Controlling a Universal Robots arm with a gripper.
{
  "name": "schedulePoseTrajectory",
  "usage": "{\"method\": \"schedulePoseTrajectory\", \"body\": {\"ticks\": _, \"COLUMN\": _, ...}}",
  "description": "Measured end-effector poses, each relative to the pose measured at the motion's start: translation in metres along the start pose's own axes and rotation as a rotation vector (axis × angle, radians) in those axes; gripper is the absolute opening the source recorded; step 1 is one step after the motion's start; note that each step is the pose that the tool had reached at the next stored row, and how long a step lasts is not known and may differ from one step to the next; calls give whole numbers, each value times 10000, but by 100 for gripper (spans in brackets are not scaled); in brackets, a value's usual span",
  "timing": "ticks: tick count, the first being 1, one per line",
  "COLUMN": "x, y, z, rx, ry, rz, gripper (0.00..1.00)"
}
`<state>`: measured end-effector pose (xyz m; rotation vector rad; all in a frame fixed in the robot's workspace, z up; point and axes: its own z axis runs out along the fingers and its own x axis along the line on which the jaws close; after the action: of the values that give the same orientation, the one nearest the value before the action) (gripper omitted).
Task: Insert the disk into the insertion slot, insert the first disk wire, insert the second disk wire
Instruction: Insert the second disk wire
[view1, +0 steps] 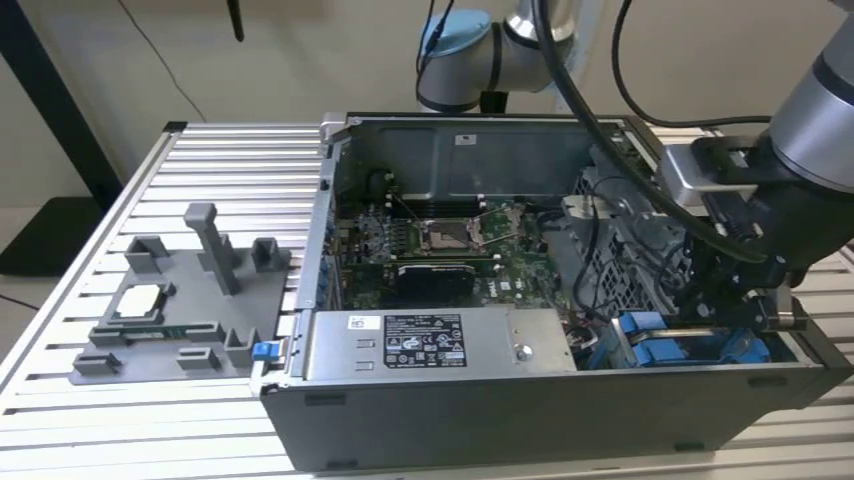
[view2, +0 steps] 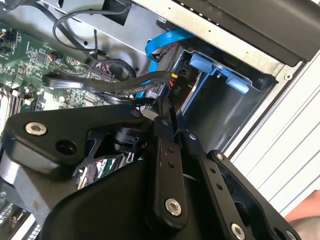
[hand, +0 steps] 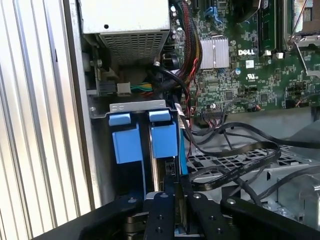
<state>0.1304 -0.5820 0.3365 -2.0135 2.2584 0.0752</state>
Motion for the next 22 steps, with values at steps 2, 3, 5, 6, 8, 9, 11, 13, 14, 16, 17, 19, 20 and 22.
{"method": "schedulePoseTrajectory", "body": {"ticks": 2, "x": -4, "y": -1, "z": -30, "rx": 0, "ry": -7, "rz": 1, "gripper": 100}}
{"method": "schedulePoseTrajectory", "body": {"ticks": 3, "x": -7, "y": -2, "z": -50, "rx": 0, "ry": -6, "rz": 1, "gripper": 100}}
{"method": "schedulePoseTrajectory", "body": {"ticks": 5, "x": -11, "y": -3, "z": -87, "rx": 0, "ry": -5, "rz": 2, "gripper": 100}}
{"method": "schedulePoseTrajectory", "body": {"ticks": 6, "x": -13, "y": -4, "z": -99, "rx": 0, "ry": -5, "rz": 3, "gripper": 100}}
{"method": "schedulePoseTrajectory", "body": {"ticks": 8, "x": -14, "y": -5, "z": -116, "rx": 0, "ry": -5, "rz": 3, "gripper": 100}}
{"method": "schedulePoseTrajectory", "body": {"ticks": 9, "x": -16, "y": -5, "z": -128, "rx": 0, "ry": -3, "rz": 3, "gripper": 100}}
{"method": "schedulePoseTrajectory", "body": {"ticks": 11, "x": -19, "y": -6, "z": -151, "rx": 0, "ry": -5, "rz": 3, "gripper": 100}}
{"method": "schedulePoseTrajectory", "body": {"ticks": 13, "x": -21, "y": -7, "z": -176, "rx": 0, "ry": -5, "rz": 2, "gripper": 100}}
{"method": "schedulePoseTrajectory", "body": {"ticks": 14, "x": -23, "y": -7, "z": -188, "rx": 0, "ry": -5, "rz": 3, "gripper": 100}}
{"method": "schedulePoseTrajectory", "body": {"ticks": 16, "x": -27, "y": -9, "z": -218, "rx": 0, "ry": -5, "rz": 2, "gripper": 100}}
{"method": "schedulePoseTrajectory", "body": {"ticks": 17, "x": -29, "y": -9, "z": -236, "rx": 0, "ry": -3, "rz": 3, "gripper": 100}}
{"method": "schedulePoseTrajectory", "body": {"ticks": 19, "x": -33, "y": -11, "z": -273, "rx": 0, "ry": -3, "rz": 2, "gripper": 100}}
{"method": "schedulePoseTrajectory", "body": {"ticks": 20, "x": -35, "y": -11, "z": -290, "rx": 0, "ry": -4, "rz": 2, "gripper": 100}}
{"method": "schedulePoseTrajectory", "body": {"ticks": 22, "x": -39, "y": -13, "z": -321, "rx": 0, "ry": -4, "rz": 3, "gripper": 100}}
